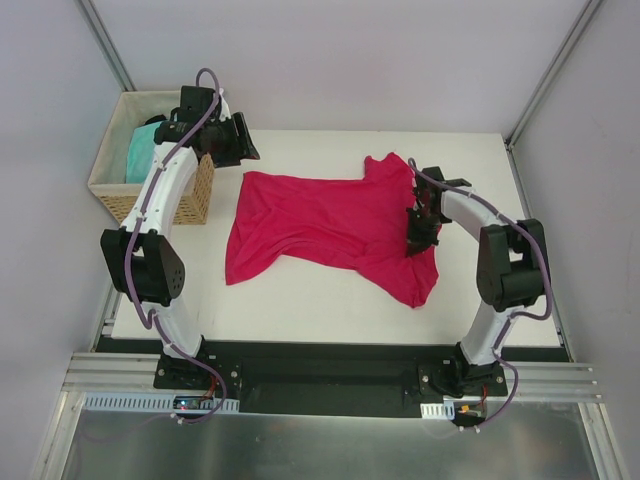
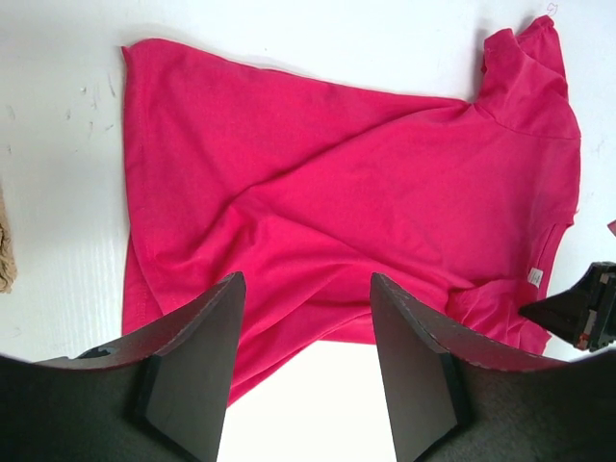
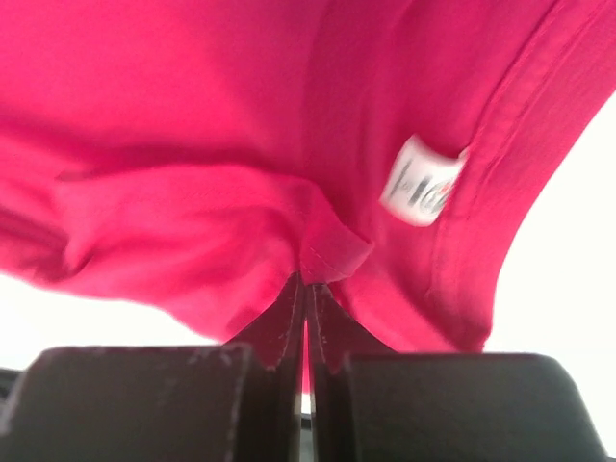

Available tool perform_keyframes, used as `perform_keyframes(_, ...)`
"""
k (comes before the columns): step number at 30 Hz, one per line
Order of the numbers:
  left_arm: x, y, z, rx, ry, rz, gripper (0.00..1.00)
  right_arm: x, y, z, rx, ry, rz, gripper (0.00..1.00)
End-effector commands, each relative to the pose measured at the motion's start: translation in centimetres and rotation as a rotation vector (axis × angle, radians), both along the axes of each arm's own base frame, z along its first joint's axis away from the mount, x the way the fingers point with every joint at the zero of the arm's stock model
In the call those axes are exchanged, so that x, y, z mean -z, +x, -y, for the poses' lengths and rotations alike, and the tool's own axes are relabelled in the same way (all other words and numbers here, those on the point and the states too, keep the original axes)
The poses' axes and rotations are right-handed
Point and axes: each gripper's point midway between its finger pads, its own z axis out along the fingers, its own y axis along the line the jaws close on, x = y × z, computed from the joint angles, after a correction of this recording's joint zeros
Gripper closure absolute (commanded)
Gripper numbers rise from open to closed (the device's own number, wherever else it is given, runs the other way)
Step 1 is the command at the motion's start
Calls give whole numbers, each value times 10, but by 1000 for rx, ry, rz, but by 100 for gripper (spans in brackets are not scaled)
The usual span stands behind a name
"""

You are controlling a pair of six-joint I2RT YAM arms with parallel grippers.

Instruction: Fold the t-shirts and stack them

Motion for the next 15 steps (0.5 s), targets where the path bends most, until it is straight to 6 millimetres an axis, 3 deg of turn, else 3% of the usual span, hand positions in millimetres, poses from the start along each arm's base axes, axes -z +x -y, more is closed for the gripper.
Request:
perform_keyframes(1,-29,7,2,23,12,89,46,-37,-7,-28,-88,124,114,99)
perform_keyframes(3,-28,9,3,26,7,83,46,-57,-13,-39,-152,175,186,99)
perform_keyframes(6,-25,9,3,25,8,79,47,-72,-39,-55,-248,261,192,99)
perform_keyframes(15,-22,3,2,16,6,65,48,-73,-130,-55,-309,365,25,99)
